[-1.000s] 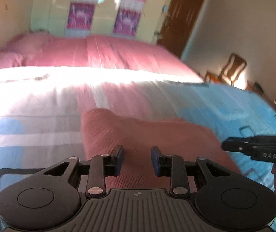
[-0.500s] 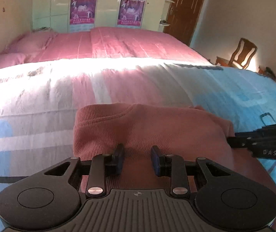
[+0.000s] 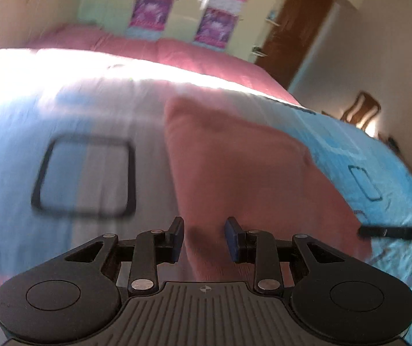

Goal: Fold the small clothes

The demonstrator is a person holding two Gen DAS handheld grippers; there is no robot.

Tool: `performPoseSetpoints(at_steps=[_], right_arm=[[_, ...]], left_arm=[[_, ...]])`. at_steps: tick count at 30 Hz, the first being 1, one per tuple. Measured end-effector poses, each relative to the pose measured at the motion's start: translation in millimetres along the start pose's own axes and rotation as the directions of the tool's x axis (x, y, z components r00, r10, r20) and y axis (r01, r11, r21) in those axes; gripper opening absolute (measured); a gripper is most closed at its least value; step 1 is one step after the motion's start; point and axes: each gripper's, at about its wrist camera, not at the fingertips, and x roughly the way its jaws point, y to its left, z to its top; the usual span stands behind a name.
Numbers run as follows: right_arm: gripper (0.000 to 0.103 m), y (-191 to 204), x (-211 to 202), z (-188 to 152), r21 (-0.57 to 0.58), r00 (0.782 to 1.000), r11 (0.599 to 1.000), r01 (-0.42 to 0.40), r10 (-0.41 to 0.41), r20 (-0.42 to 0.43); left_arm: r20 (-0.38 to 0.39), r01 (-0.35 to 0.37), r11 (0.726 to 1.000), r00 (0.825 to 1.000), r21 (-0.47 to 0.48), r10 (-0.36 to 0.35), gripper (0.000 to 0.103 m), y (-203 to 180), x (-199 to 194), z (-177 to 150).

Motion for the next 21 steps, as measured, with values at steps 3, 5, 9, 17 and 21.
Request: performPoseSetpoints(at_steps=[3,5,9,17,21], right_arm=[[0.021,7.8,16.1,-6.1,-0.002,0.999,1.0,0.009,-0.009,-0.036],[0.01,9.0,20.5,-6.6,-0.013,0.999,1.0,0.0,-0.001,-0.042],[0.004,18.2,-11.5,-1.5,-0.094,0.997,0.993,0.073,-0.075,-0.02],[0.027,21.4,-0.8,-3.1,-0.153,0.978,0.968,0.197,-0.204,-0.03],[0.026,49.1,-26.1,6.0,-0.235,0.974,0.947,0.221,-0.201,0.106]], left_arm=[[0.001,-0.009,1.0,1.0,0.0,0.009,0.03,1.7,8.1,-8.0],[-0.012,-0.003,1.0,1.0,-0.002,0.003,0.03,-3.1,11.3,-7.9],[-0.052,-0.053,0.995,0.997,0.081,0.058,0.03,-30.9,10.2,-4.6],[0.003,-0.125,0.974,0.992,0.187,0.126,0.035,-55.2,-8.6,0.9],[-0.012,-0.047,0.972,0.999,0.23,0.051,0.035,-66.5,-12.8,-9.2]])
